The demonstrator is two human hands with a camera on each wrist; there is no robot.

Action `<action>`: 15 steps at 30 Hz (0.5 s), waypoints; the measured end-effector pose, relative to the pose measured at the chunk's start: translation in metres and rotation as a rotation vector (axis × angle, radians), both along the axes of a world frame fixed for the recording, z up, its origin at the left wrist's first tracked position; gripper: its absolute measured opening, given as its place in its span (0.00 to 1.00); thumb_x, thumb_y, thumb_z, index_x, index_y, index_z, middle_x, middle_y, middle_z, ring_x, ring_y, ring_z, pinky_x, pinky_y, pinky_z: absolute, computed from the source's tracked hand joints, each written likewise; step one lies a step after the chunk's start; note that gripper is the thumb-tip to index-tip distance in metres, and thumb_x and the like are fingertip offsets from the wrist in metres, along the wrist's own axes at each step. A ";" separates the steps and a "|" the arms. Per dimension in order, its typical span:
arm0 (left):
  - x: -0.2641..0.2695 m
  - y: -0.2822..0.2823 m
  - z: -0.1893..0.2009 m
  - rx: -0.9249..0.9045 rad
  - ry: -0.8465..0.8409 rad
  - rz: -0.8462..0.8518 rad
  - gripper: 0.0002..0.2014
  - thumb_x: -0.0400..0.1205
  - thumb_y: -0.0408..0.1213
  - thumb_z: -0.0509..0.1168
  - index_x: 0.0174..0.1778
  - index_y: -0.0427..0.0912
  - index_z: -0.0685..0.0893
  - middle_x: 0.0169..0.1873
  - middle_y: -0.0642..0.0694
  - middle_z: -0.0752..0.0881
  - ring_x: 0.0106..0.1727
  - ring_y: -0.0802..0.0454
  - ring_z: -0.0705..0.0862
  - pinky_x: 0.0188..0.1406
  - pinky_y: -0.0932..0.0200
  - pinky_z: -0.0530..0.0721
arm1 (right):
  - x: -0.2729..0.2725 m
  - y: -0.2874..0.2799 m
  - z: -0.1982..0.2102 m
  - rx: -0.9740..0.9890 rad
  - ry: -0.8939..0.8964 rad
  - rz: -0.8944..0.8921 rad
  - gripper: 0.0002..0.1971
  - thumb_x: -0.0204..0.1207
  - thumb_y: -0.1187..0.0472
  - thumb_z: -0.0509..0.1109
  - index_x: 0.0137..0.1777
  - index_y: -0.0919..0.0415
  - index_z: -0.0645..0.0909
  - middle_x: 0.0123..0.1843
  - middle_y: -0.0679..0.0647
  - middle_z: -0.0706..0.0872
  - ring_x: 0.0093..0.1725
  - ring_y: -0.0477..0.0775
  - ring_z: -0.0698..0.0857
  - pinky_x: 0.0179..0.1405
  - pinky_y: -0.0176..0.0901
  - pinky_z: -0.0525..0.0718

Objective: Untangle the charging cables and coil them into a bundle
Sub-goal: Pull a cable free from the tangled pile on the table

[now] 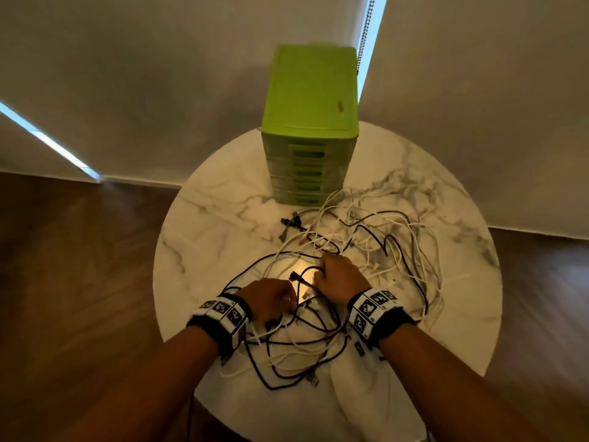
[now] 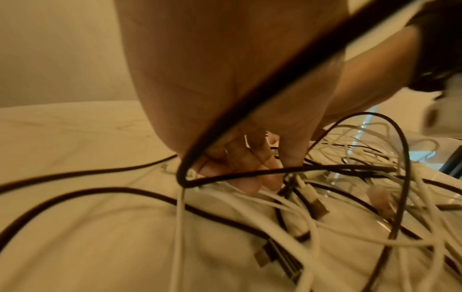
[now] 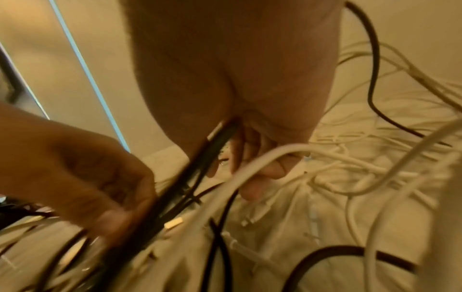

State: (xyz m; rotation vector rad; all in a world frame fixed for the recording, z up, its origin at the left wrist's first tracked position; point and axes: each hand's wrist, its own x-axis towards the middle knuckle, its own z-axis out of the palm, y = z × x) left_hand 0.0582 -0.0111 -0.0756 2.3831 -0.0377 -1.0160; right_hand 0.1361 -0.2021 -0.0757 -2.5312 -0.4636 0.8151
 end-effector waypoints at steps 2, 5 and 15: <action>-0.010 -0.001 -0.004 0.005 -0.016 -0.007 0.13 0.86 0.50 0.64 0.63 0.50 0.84 0.60 0.46 0.87 0.62 0.45 0.84 0.63 0.46 0.81 | 0.007 -0.002 -0.006 -0.051 0.025 -0.007 0.13 0.78 0.55 0.68 0.59 0.60 0.78 0.61 0.63 0.83 0.61 0.66 0.83 0.53 0.49 0.79; -0.017 0.001 -0.005 -0.056 -0.089 0.024 0.12 0.86 0.48 0.65 0.62 0.49 0.84 0.58 0.46 0.86 0.60 0.46 0.84 0.61 0.48 0.81 | 0.014 -0.005 -0.009 -0.067 0.041 0.027 0.13 0.76 0.55 0.71 0.56 0.61 0.80 0.58 0.62 0.85 0.59 0.64 0.84 0.50 0.45 0.79; 0.011 -0.015 0.009 -0.132 -0.214 0.139 0.11 0.87 0.46 0.64 0.61 0.46 0.85 0.58 0.46 0.86 0.58 0.48 0.84 0.57 0.55 0.81 | 0.018 0.001 -0.014 -0.035 -0.108 -0.115 0.16 0.82 0.49 0.67 0.58 0.61 0.82 0.58 0.63 0.87 0.60 0.66 0.85 0.57 0.54 0.83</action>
